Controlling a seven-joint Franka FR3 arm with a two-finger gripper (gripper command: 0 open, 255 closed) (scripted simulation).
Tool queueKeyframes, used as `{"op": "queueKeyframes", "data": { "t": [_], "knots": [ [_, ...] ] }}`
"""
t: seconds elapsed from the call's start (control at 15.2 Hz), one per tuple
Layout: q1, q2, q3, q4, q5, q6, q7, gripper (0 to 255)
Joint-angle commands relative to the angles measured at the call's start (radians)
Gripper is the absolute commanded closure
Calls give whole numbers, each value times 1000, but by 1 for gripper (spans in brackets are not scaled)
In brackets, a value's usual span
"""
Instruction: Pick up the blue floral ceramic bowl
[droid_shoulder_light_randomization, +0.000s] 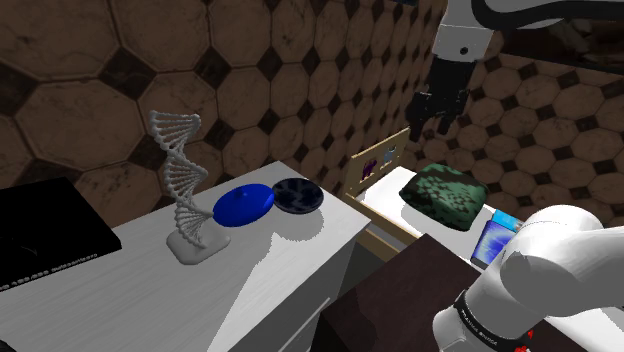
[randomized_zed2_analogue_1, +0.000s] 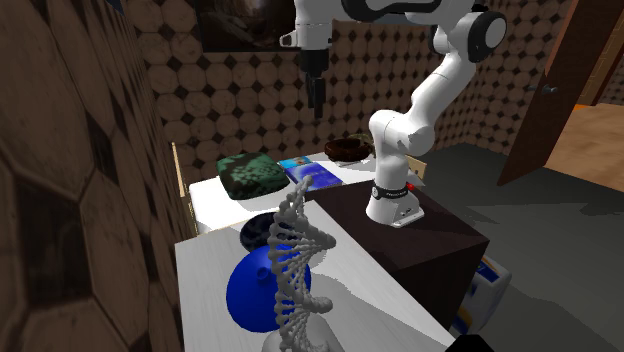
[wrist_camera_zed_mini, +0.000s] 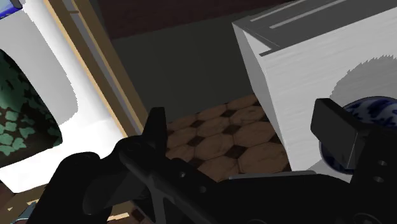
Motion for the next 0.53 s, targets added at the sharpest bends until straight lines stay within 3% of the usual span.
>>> {"op": "queueKeyframes", "data": {
  "t": [0.0,0.46],
  "knots": [
    [0,0,0,0,0,0,0,0],
    [33,64,-36,-160,162,302,48,0]
  ]
}}
